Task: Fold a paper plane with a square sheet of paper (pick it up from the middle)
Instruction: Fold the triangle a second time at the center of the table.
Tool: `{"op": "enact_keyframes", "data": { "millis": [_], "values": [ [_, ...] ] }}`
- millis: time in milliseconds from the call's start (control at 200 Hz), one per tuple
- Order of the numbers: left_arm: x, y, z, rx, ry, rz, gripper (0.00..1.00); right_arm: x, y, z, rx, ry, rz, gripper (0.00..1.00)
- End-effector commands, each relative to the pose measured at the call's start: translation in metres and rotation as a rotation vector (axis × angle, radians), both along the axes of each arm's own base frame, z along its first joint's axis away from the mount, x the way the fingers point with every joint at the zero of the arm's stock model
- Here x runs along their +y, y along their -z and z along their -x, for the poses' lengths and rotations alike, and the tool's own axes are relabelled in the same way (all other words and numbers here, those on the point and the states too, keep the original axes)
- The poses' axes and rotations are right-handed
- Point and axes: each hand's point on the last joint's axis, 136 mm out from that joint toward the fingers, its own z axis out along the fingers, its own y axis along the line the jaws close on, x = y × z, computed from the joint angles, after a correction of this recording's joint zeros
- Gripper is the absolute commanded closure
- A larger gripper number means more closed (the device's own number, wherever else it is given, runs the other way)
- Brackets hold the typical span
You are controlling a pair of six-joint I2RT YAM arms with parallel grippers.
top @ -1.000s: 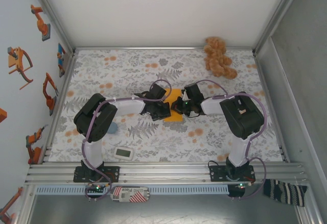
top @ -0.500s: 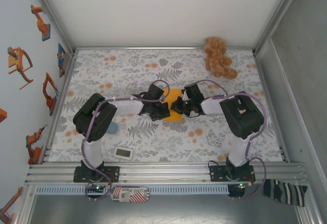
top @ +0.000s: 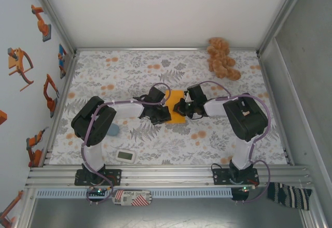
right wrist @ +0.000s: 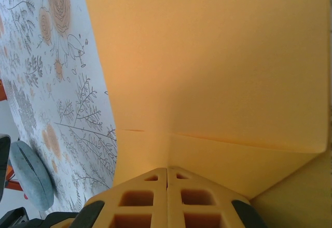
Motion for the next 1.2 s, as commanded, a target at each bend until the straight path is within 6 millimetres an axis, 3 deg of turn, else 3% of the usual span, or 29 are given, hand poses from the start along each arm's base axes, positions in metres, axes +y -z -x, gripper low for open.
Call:
{"op": "enact_keyframes", "data": {
  "millis": [0,210,290,726,1192],
  "values": [
    [0.023,0.007,0.026,0.093,-0.012,-0.088,0.88,-0.036,0.059,0.031,0.163,0.036,0.195,1.0],
    [0.004,-0.038,0.006,-0.01,-0.001,0.004,0.87,-0.034,0.056,0.03,0.158,0.032,0.183,1.0],
    [-0.001,-0.045,0.0,-0.038,0.005,0.014,0.86,-0.032,0.054,0.029,0.155,0.029,0.176,1.0],
    [-0.015,-0.019,-0.023,0.002,0.028,-0.028,0.91,-0.029,0.053,0.029,0.16,0.022,0.165,1.0],
    [0.0,0.004,-0.003,0.071,0.044,-0.083,0.92,-0.029,0.055,0.029,0.165,0.021,0.168,1.0]
  ]
}}
